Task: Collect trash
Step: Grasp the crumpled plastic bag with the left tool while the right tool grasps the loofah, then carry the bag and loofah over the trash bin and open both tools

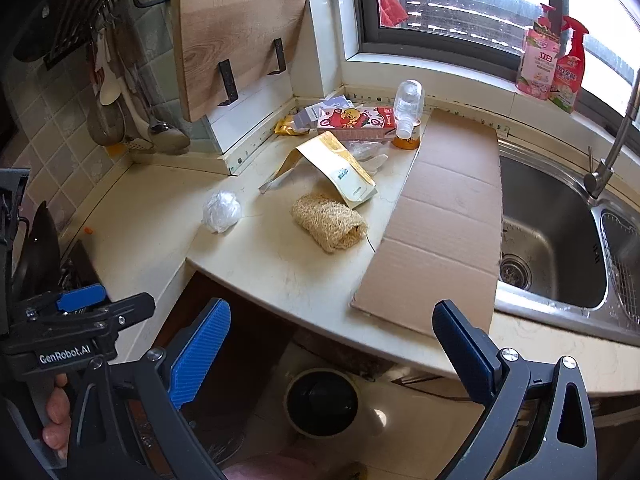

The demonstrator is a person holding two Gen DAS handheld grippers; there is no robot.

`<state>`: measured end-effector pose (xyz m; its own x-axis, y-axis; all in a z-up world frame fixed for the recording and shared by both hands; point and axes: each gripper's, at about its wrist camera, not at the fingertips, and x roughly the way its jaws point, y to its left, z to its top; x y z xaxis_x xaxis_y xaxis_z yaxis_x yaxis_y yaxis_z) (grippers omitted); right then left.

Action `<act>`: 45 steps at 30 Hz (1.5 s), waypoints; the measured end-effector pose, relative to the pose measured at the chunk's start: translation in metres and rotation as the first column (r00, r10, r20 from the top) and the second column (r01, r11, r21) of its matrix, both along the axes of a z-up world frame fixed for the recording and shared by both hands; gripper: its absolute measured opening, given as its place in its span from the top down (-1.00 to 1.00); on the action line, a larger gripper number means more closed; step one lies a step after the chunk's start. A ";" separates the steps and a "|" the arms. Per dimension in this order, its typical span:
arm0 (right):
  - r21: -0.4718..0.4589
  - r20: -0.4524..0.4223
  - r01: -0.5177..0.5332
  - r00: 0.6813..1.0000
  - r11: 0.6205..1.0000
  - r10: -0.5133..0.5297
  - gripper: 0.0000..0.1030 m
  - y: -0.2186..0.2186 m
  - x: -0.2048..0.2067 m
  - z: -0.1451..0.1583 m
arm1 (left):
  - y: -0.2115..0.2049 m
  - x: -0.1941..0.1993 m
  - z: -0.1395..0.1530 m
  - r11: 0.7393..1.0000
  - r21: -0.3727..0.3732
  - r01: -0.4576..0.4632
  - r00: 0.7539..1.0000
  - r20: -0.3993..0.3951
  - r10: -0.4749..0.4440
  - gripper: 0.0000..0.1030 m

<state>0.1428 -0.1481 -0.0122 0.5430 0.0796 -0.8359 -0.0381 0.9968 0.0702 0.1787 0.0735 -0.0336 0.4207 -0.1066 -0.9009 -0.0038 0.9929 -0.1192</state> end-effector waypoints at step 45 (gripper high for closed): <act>0.115 -0.214 -0.063 0.973 0.991 0.087 0.29 0.020 0.172 -0.127 | 0.010 0.144 -0.060 0.986 -0.143 0.083 0.997 0.006 -0.083 0.44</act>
<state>0.3144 -0.1276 -0.1391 0.3378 0.2087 -0.9178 -0.0843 0.9779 0.1913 0.3227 0.0831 -0.0937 0.4052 -0.2686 -0.8739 0.0783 0.9626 -0.2595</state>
